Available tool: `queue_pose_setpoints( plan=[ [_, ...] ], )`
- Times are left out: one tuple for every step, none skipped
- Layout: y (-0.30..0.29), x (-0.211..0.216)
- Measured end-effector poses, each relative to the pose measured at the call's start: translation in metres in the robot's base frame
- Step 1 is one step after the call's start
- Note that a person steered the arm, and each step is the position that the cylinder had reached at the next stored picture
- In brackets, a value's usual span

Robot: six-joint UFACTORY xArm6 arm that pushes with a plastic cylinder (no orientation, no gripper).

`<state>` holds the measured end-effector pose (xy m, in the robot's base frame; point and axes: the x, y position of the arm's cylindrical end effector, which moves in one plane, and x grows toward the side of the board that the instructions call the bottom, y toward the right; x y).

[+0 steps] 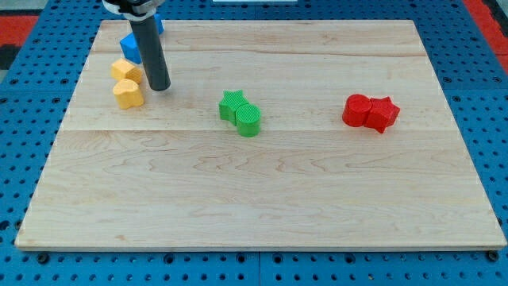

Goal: Place the green star above the green circle

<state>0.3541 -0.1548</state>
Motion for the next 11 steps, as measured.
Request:
queue_pose_setpoints(
  plan=[
    [-0.011, 0.001],
    [-0.023, 0.004],
    [-0.028, 0.008],
    [0.012, 0.058],
    [0.043, 0.069],
    [0.082, 0.068],
    [0.103, 0.066],
    [0.104, 0.055],
    [0.104, 0.046],
    [0.102, 0.032],
    [0.116, 0.024]
  ],
)
